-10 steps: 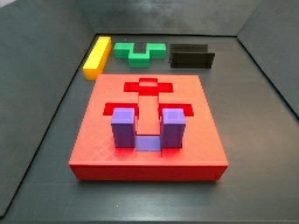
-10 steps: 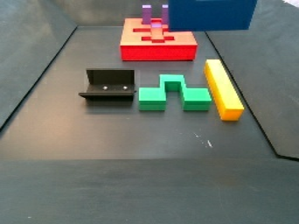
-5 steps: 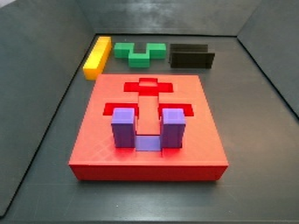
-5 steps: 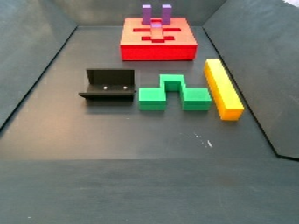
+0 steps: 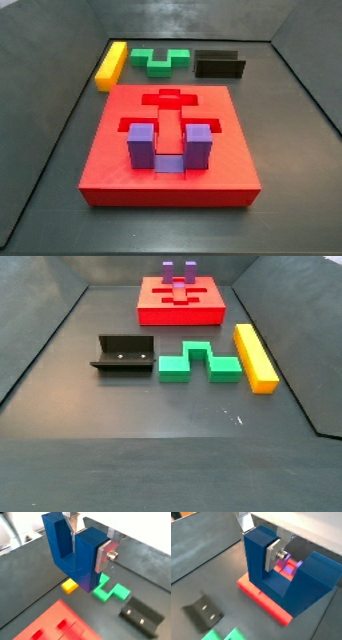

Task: Pick up the blue object. Move up. Move to above the board. Insert the blue object.
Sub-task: Move to above the board, then insert the blue object.

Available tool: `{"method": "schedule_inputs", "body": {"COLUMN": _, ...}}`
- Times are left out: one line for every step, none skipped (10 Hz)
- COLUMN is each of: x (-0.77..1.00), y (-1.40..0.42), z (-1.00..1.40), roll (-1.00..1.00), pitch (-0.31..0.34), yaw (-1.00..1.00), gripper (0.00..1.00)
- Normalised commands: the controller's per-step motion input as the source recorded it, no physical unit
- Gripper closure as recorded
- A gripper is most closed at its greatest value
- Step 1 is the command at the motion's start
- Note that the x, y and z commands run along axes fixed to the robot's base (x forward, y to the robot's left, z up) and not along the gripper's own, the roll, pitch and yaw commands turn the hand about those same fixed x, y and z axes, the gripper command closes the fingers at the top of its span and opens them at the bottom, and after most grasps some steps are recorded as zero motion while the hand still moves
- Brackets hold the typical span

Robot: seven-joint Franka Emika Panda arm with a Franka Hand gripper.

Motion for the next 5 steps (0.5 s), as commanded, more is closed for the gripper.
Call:
{"method": "schedule_inputs", "body": {"x": -0.02, "y": -1.4, "z": 0.19, "roll": 0.0, "pitch": 0.062, "yaw": 0.01, "gripper": 1.0}}
{"method": "schedule_inputs", "body": {"x": 0.01, "y": -1.4, "z": 0.2, "roll": -0.01, "pitch": 0.094, "yaw": 0.01, "gripper": 1.0}}
{"method": "schedule_inputs", "body": {"x": 0.05, "y": -0.77, "z": 0.11, "roll": 0.02, "pitch": 0.123, "yaw": 0.01, "gripper": 1.0}}
{"method": "schedule_inputs", "body": {"x": 0.1, "y": -0.25, "z": 0.05, "roll": 0.02, "pitch": 0.156, "yaw": 0.01, "gripper": 1.0}}
{"method": "schedule_inputs", "body": {"x": 0.0, "y": -0.08, "z": -0.06, "roll": 0.0, "pitch": 0.0, "yaw": 0.0, "gripper": 1.0}}
